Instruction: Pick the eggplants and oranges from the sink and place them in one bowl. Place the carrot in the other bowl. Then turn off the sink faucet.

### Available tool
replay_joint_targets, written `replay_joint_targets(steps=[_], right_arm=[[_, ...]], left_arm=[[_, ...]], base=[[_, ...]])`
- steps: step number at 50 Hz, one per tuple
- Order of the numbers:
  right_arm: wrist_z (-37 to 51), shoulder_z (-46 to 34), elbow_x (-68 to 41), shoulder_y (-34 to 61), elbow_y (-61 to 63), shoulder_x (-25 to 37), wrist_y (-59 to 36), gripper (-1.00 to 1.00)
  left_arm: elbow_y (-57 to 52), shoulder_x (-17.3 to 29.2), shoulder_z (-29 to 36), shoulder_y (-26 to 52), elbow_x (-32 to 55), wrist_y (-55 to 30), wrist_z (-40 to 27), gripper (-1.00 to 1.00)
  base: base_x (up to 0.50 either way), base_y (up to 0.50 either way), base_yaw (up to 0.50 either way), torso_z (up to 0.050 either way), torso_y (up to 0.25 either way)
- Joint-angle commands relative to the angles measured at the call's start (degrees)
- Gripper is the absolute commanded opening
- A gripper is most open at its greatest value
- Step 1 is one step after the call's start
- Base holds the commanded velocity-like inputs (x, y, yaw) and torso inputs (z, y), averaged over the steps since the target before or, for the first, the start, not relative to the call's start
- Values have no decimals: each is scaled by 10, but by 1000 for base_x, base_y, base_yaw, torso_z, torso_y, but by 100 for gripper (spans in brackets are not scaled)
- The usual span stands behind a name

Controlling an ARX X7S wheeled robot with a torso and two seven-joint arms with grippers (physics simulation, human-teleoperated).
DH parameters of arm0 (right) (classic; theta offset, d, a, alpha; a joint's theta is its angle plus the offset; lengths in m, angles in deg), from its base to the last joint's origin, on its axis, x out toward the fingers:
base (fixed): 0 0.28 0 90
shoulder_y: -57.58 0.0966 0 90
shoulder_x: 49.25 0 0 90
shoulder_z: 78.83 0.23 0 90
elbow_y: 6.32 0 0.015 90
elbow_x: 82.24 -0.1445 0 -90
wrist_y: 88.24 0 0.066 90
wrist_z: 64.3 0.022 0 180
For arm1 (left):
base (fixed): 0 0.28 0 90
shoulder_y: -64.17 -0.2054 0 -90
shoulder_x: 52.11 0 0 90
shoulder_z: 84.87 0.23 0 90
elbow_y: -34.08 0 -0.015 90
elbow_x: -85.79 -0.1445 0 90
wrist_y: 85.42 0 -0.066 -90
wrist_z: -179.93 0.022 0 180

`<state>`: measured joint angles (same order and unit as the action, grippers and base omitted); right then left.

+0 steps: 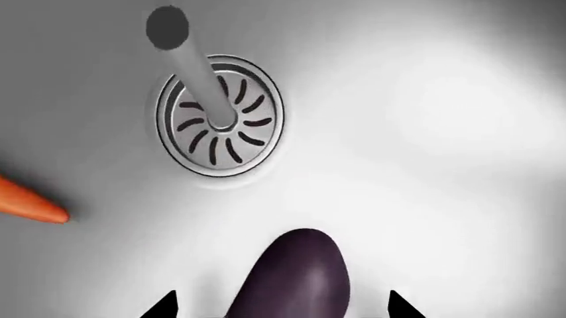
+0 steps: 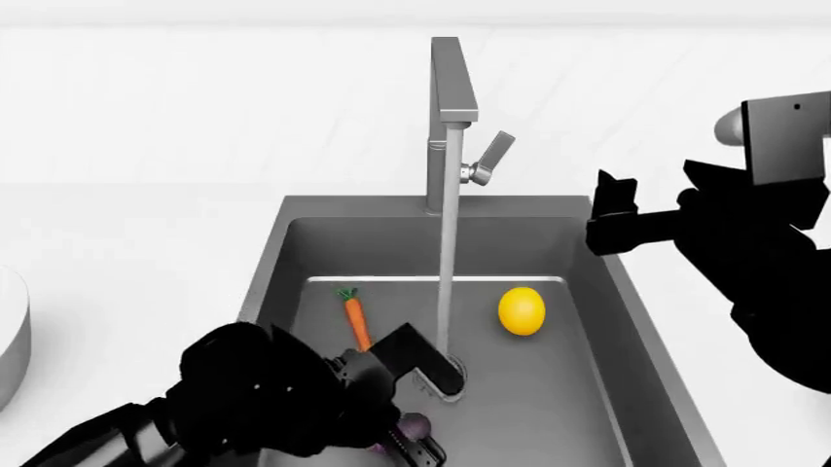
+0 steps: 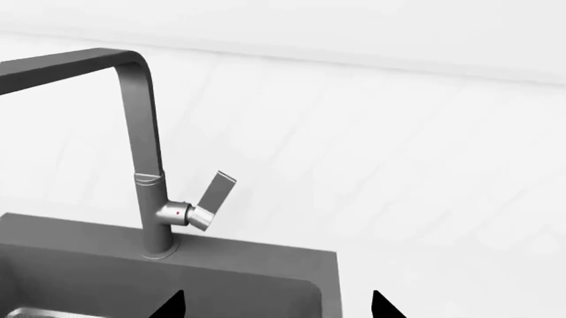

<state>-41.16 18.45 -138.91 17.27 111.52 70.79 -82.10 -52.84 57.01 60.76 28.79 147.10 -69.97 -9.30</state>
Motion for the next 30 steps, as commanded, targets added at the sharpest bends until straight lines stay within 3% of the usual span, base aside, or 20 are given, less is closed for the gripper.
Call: replay_joint_targets(steps=[1, 15, 16, 25, 30], right_arm=[[-4, 0, 4, -7, 0, 1, 4, 100], [4, 13, -11, -27, 7, 9, 9, 100], [6, 14, -13, -26, 6, 9, 7, 100], [6, 7, -14, -29, 1, 10, 21, 100], [12, 7, -24, -26, -4, 6, 12, 100]], left_arm=[[35, -19, 65, -24, -61, 46, 47, 100], [105, -45, 107, -26, -99, 76, 78, 100], [104, -45, 106, -25, -100, 75, 74, -100], [76, -31, 88, -24, -83, 57, 51, -100], [1, 7, 31, -21, -36, 30, 3, -100]], base=[[0, 0, 0, 0, 0], [0, 0, 0, 0, 0], [0, 0, 0, 0, 0], [0, 0, 0, 0, 0], [0, 0, 0, 0, 0]])
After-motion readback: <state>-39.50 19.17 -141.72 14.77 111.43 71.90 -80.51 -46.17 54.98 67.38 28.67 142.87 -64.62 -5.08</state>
